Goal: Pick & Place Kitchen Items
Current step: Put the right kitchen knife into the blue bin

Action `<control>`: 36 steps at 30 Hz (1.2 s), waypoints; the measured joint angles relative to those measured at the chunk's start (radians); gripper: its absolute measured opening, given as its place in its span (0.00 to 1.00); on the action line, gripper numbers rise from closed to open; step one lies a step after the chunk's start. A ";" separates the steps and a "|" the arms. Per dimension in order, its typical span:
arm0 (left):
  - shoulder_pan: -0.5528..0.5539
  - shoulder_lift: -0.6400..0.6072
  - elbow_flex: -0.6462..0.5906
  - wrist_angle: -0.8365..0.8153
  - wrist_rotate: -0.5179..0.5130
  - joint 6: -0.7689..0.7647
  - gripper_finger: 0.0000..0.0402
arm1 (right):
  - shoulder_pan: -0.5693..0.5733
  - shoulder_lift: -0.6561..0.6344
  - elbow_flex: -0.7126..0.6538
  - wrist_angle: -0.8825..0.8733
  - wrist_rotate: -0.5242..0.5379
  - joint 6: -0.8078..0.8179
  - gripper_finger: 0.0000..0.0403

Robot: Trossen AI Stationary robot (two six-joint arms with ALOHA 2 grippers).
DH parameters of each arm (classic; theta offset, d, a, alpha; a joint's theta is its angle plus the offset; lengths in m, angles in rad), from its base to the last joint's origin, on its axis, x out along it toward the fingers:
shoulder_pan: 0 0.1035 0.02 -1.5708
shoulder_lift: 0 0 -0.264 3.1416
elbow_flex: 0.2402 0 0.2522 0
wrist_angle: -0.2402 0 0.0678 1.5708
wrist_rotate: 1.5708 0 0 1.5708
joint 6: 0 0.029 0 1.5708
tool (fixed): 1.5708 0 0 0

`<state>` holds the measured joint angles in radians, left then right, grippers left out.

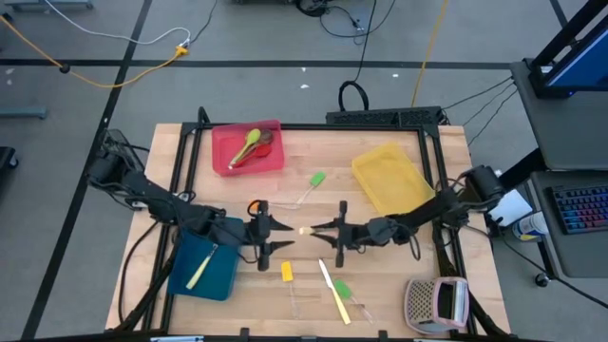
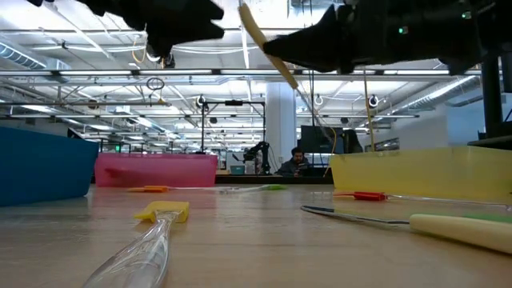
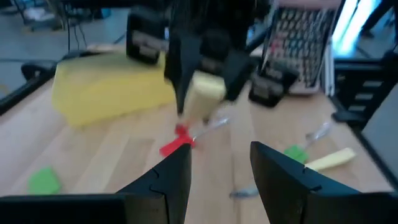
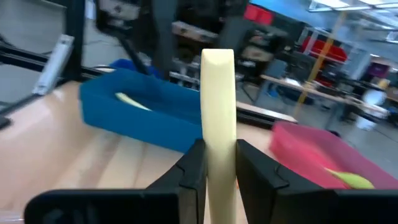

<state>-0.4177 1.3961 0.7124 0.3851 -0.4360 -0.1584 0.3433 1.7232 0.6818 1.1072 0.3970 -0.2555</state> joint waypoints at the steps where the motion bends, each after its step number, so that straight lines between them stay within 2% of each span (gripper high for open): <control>1: 0.001 0.008 0.000 0.027 0.000 0.006 0.42 | -0.003 0.019 0.020 -0.001 -0.021 0.000 0.14; 3: 0.008 0.023 0.000 0.067 0.004 0.029 0.42 | -0.006 0.061 0.075 -0.005 -0.057 -0.009 0.14; 9: 0.015 0.079 0.000 0.096 0.035 0.048 0.42 | -0.009 0.114 0.188 -0.086 -0.059 -0.083 0.14; 13: 0.007 0.114 0.000 0.128 0.038 0.052 0.42 | -0.009 0.114 0.192 -0.109 -0.065 -0.037 0.14; 27: -0.003 0.129 0.000 0.135 0.025 0.086 0.42 | 0.003 0.113 0.192 -0.133 -0.060 -0.067 0.16; 30: -0.010 0.102 0.000 0.078 0.015 0.073 0.42 | 0.013 0.112 0.192 -0.154 -0.024 -0.089 0.15; 36: -0.014 0.035 0.002 -0.051 -0.016 -0.041 0.42 | 0.053 0.112 0.192 -0.180 0.135 -0.151 0.16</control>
<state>-0.4318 1.4314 0.7139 0.3340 -0.4516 -0.1998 0.3958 1.8353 0.8742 0.9270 0.5321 -0.4067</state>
